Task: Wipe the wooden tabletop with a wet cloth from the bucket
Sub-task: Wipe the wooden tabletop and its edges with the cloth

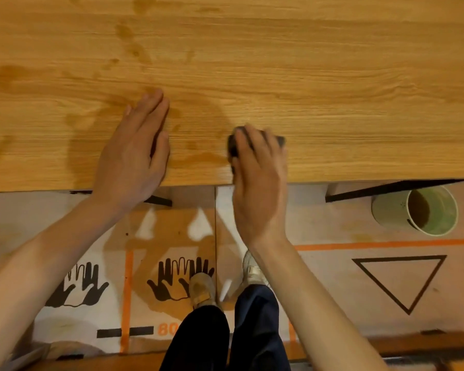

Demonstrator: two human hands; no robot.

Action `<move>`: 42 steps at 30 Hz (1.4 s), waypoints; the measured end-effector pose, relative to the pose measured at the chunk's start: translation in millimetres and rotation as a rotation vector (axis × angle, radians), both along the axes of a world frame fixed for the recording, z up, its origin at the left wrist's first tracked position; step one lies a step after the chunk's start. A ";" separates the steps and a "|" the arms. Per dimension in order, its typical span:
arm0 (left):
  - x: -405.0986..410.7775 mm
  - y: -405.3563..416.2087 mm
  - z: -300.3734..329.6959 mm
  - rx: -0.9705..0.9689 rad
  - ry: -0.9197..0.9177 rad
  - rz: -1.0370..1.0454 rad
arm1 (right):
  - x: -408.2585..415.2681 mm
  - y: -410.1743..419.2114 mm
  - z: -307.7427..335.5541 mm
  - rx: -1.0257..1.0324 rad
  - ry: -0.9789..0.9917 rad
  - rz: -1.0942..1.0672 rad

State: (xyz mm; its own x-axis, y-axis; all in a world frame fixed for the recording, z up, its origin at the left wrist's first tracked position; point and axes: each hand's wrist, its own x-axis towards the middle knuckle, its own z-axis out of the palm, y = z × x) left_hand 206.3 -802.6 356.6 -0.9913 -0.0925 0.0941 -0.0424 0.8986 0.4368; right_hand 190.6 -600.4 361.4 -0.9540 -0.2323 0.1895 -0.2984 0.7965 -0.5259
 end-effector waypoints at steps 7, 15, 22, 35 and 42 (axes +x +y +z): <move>2.2 1.9 -4.0 -0.012 0.036 0.014 | -17.4 106.0 -4.2 -0.024 0.078 -0.123; 2.0 0.0 -5.6 -0.054 0.052 0.014 | 28.0 -25.7 -24.3 -0.109 0.211 -0.088; 3.7 2.1 -8.4 -0.051 0.067 0.020 | 7.0 93.7 -48.8 0.054 0.362 0.036; 4.8 -18.1 5.2 0.096 -0.003 -0.012 | 12.1 59.6 -27.2 0.121 0.355 0.351; 12.6 -97.9 -0.8 0.000 0.007 0.146 | 21.1 23.7 -24.0 0.014 0.272 0.318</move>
State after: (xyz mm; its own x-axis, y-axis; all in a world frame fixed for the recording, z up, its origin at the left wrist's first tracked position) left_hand 218.9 -900.5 355.8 -0.9667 -0.2354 0.1007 -0.1695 0.8832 0.4374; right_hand 211.8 -576.7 337.4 -0.7500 -0.5113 0.4196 -0.6571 0.6488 -0.3838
